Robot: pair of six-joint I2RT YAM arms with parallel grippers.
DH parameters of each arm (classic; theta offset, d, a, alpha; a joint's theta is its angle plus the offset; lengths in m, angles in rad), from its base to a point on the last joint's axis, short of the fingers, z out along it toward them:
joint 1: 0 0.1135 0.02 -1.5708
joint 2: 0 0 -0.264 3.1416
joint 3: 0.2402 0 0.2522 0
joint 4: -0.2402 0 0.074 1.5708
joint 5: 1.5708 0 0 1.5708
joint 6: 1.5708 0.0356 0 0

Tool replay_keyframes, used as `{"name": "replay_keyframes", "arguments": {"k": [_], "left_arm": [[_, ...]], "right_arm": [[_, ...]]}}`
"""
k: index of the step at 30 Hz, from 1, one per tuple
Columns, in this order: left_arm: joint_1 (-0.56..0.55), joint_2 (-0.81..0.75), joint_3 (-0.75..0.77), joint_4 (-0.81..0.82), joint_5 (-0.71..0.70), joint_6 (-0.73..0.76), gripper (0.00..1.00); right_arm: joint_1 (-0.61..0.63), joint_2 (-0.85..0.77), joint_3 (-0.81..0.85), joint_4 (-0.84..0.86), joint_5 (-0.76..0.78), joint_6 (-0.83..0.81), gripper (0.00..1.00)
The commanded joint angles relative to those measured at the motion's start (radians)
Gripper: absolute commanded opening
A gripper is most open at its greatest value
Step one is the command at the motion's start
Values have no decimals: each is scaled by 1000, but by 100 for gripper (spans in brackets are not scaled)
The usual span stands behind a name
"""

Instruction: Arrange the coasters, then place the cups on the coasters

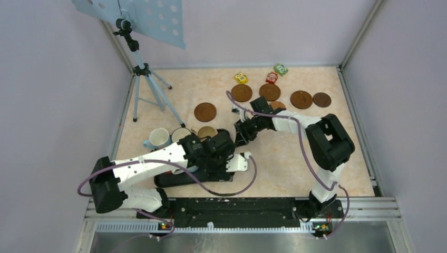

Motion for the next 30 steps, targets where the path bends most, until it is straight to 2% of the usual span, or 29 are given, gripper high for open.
{"name": "replay_keyframes", "arguments": {"k": [1,4,7,10,13,19,25,30], "left_arm": [[46,58,203,48,73,25,91],[113,178,376,56,116,11,97],[187,322,569,45,165,-12,98],[225,433,697,77,173,-35,98],[261,540,821,116,178,-72,98],[299,769,1047,227,87,-167,99],[335,959,1196,395,13,-244,99],[382,1094,1307,567,-39,-327,99]], "right_arm": [[-132,-162,67,29,-46,3,47],[-248,-210,77,26,-17,-4,51],[-374,-215,100,26,-3,-4,52],[-464,-205,127,11,4,-24,52],[-515,-205,143,2,31,-50,53],[-600,-175,165,52,165,-56,54],[-696,-89,220,115,317,-23,53],[-721,-3,270,153,391,-37,51]]}}
